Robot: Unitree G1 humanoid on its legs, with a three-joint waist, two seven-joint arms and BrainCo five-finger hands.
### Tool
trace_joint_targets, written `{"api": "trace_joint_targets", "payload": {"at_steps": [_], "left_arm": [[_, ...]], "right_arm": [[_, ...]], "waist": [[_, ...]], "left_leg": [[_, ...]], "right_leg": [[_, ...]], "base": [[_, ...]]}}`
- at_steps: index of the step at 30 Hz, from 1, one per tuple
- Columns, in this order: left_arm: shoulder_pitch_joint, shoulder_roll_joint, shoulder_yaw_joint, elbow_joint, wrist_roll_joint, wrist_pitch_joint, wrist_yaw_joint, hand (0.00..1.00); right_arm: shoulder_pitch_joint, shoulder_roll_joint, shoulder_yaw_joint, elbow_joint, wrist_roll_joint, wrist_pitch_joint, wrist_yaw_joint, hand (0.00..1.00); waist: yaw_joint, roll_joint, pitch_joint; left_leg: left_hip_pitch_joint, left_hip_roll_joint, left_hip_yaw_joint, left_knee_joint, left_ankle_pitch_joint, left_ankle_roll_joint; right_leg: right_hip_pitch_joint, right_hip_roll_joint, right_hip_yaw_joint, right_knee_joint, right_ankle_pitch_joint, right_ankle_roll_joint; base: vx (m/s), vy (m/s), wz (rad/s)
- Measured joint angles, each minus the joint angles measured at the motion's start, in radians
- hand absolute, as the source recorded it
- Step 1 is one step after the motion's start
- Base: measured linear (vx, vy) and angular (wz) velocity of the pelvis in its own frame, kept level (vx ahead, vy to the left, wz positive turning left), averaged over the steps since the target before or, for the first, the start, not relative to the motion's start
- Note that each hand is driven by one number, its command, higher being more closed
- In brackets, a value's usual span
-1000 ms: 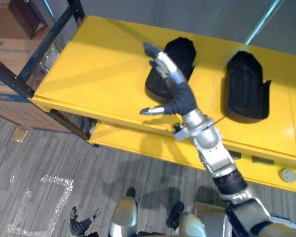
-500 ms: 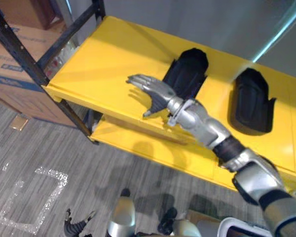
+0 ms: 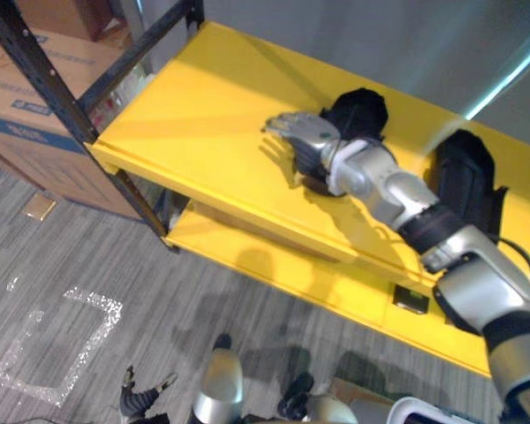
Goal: Walk over and take plastic housings, then place them on the shelf
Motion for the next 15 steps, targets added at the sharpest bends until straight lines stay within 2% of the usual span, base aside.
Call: {"api": "trace_joint_targets", "payload": {"at_steps": [4,8,10,15], "left_arm": [[-0.002,0.0,0.001,-0.002,0.0,0.024,-0.007,0.0],[-0.011,0.0,0.007,-0.017,0.0,0.047,-0.021,0.0],[-0.014,0.0,0.007,-0.025,0.0,0.055,-0.022,0.0],[-0.014,0.0,0.006,-0.038,-0.001,0.057,-0.025,0.0]], "right_arm": [[-0.013,-0.03,0.003,0.0,0.084,-0.005,0.059,0.0],[-0.032,-0.053,0.007,-0.002,0.151,-0.002,0.21,0.0],[-0.032,-0.055,0.008,-0.002,0.15,0.0,0.249,0.0],[-0.037,-0.056,0.008,0.016,0.149,-0.006,0.272,0.0]], "waist": [[0.001,-0.007,0.003],[0.001,-0.007,0.003],[0.001,-0.007,0.003],[0.002,-0.007,0.003]], "left_leg": [[0.001,0.002,0.001,-0.002,0.0,0.0],[0.004,0.003,0.004,-0.001,0.0,0.0],[0.005,0.004,0.006,-0.001,0.0,-0.001],[0.005,0.005,0.006,-0.003,0.001,-0.001]], "right_leg": [[0.0,0.0,0.002,0.005,-0.001,-0.002],[0.0,0.0,0.004,0.007,-0.001,-0.002],[0.0,0.001,0.005,0.007,-0.001,-0.002],[0.0,0.001,0.005,0.007,-0.002,-0.002]], "base": [[-0.02,0.003,-0.01],[0.0,0.0,0.0],[0.0,0.0,0.0],[0.0,0.0,0.0]]}}
